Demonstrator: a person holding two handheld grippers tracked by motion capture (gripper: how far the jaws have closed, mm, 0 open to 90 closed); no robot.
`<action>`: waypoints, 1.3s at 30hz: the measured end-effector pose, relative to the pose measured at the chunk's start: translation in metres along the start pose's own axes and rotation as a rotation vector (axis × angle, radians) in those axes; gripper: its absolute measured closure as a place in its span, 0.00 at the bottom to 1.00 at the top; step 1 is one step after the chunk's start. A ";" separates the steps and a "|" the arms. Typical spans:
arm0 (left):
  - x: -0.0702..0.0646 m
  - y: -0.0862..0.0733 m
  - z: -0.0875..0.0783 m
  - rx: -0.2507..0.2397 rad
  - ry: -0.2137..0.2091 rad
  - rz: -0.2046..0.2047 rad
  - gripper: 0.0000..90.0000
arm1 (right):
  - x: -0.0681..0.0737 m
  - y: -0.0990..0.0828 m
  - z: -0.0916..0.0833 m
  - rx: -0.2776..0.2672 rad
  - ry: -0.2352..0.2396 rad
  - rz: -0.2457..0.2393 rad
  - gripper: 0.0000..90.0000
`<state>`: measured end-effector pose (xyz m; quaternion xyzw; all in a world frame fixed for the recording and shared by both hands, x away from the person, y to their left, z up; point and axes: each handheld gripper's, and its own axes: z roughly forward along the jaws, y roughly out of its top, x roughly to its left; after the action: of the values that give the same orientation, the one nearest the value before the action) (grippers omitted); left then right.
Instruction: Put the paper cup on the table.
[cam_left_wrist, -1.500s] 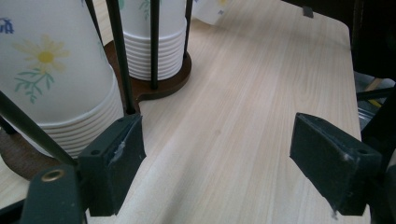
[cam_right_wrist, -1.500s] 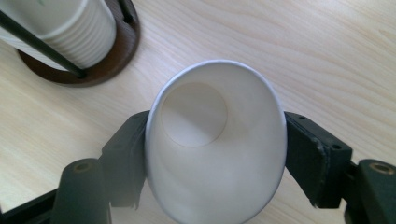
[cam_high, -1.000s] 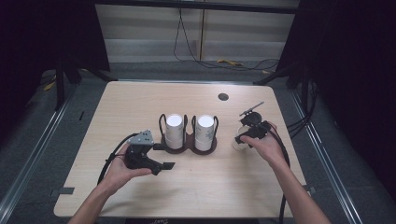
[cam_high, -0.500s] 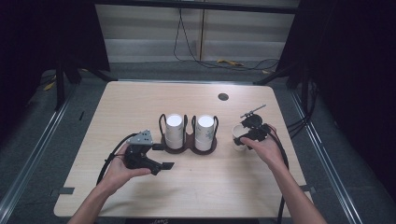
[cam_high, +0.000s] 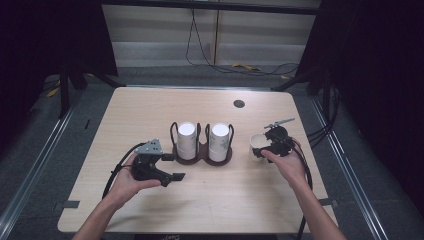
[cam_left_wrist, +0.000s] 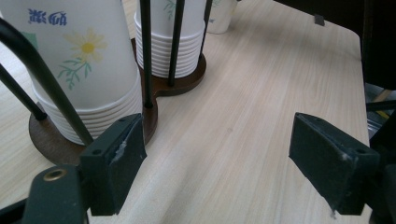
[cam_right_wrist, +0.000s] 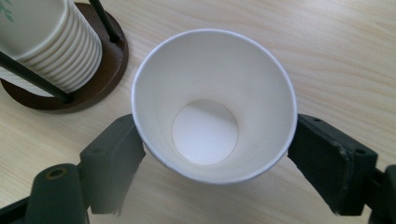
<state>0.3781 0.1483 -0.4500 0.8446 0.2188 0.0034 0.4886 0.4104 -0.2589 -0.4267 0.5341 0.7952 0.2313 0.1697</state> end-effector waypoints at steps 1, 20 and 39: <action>0.000 0.000 0.000 -0.001 0.004 -0.004 0.21 | 0.000 -0.001 -0.001 -0.002 0.001 -0.003 0.21; 0.008 -0.025 -0.016 -0.005 0.099 -0.112 0.20 | 0.011 -0.034 -0.019 -0.118 0.032 0.044 0.22; -0.004 -0.057 -0.032 0.006 0.170 -0.157 0.21 | 0.049 -0.093 -0.032 -0.277 0.071 0.050 0.22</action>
<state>0.3467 0.1978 -0.4796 0.8230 0.3250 0.0361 0.4645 0.3038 -0.2497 -0.4524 0.5165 0.7478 0.3618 0.2077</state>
